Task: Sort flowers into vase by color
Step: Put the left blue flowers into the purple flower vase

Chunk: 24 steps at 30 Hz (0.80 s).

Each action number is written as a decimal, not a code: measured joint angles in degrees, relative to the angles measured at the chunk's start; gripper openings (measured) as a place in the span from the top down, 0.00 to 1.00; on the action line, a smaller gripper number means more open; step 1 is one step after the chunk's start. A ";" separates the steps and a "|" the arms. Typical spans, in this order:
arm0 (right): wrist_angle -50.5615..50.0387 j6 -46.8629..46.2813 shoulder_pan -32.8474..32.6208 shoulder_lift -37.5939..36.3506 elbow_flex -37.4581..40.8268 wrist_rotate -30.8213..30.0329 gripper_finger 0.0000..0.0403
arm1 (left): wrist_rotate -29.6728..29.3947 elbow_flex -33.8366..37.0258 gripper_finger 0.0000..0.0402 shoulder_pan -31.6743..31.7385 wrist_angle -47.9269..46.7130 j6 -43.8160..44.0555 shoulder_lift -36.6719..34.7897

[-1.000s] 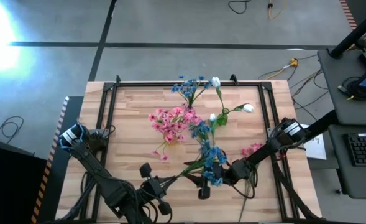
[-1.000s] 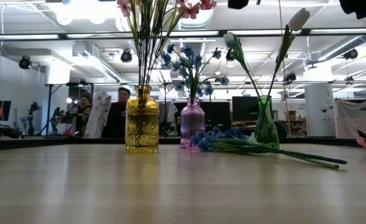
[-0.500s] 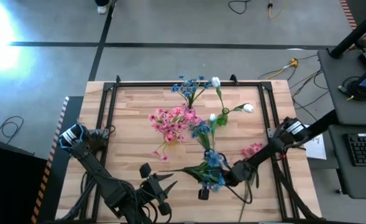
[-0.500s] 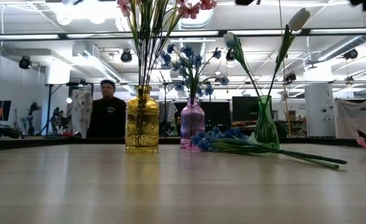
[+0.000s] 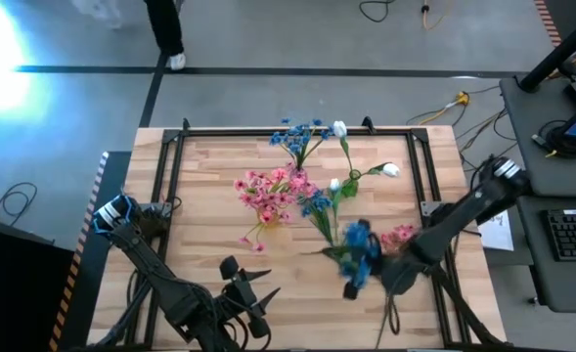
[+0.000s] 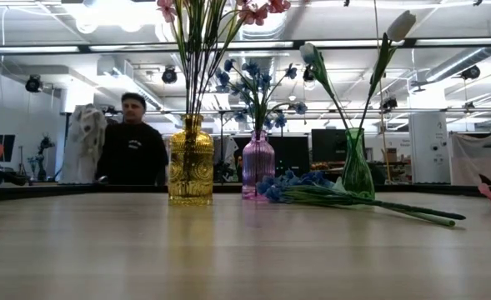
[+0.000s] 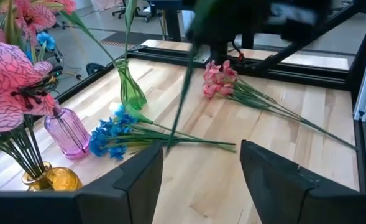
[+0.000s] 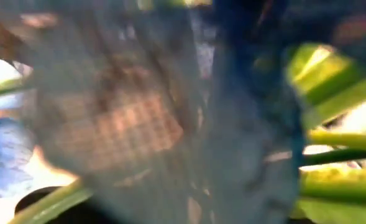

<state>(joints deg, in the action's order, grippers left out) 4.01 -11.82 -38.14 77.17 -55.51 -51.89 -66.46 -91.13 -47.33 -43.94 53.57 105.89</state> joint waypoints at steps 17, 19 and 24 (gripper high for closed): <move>-59.34 -21.28 11.67 -10.50 -18.08 -7.92 0.93 | 19.69 0.07 0.64 4.44 9.29 -31.95 1.79; -62.27 -21.28 15.05 -10.81 -18.65 -7.65 0.93 | 21.07 0.09 0.67 4.40 11.66 -38.21 1.86; -65.07 -21.20 23.49 -12.84 -18.76 -3.42 0.93 | 22.16 0.42 0.76 4.57 13.07 -46.33 1.84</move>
<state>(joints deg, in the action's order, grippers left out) -61.06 -33.03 -14.64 64.33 -74.26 -55.31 -44.29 -90.71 -42.76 -30.87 7.25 107.72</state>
